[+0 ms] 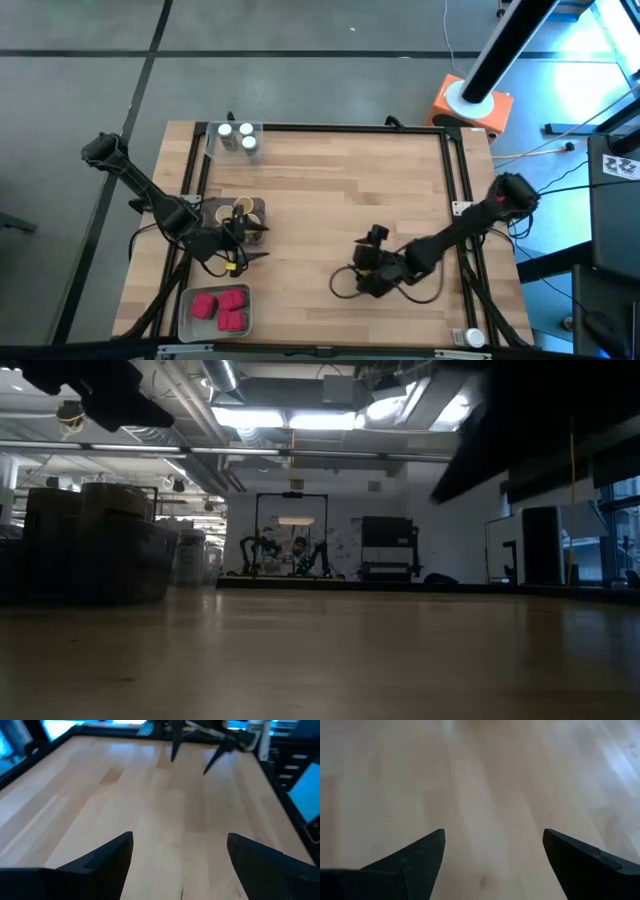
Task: Sort spices by type
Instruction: Put the white spice bottle into the transparent bin
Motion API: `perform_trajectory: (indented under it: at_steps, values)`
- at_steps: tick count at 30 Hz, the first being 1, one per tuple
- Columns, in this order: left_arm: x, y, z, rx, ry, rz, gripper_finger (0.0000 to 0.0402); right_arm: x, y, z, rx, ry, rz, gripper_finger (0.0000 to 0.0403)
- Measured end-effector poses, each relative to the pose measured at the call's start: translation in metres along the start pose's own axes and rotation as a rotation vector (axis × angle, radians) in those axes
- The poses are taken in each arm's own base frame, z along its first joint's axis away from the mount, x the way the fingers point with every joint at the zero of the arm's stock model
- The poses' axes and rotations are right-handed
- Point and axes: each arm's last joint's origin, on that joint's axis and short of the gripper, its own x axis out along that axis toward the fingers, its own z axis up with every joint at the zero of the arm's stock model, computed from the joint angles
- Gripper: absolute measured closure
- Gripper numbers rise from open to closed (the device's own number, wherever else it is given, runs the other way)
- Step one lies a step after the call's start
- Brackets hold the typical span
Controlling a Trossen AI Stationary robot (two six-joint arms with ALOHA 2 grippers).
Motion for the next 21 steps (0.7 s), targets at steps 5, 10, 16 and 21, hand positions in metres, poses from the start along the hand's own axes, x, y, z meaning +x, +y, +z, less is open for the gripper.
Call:
perform_trajectory:
  at_steps: [5, 10, 16, 21]
  values:
    - [0.014, -0.012, -0.005, 0.057, -0.045, -0.058, 0.0095, -0.043, 0.001, -0.005, 0.010, 0.096, 0.122, 0.0068]
    - [0.032, -0.020, -0.011, 0.109, -0.054, -0.046, 0.0095, -0.072, 0.002, 0.000, 0.034, 0.238, 0.198, 0.0068]
    - [0.061, -0.027, -0.019, 0.112, -0.090, -0.012, 0.0095, -0.117, -0.004, 0.013, 0.003, 0.343, 0.121, 0.0068]
    - [0.080, -0.031, -0.026, 0.053, -0.112, -0.033, 0.0095, -0.142, -0.004, 0.015, 0.003, 0.381, 0.113, 0.0068]
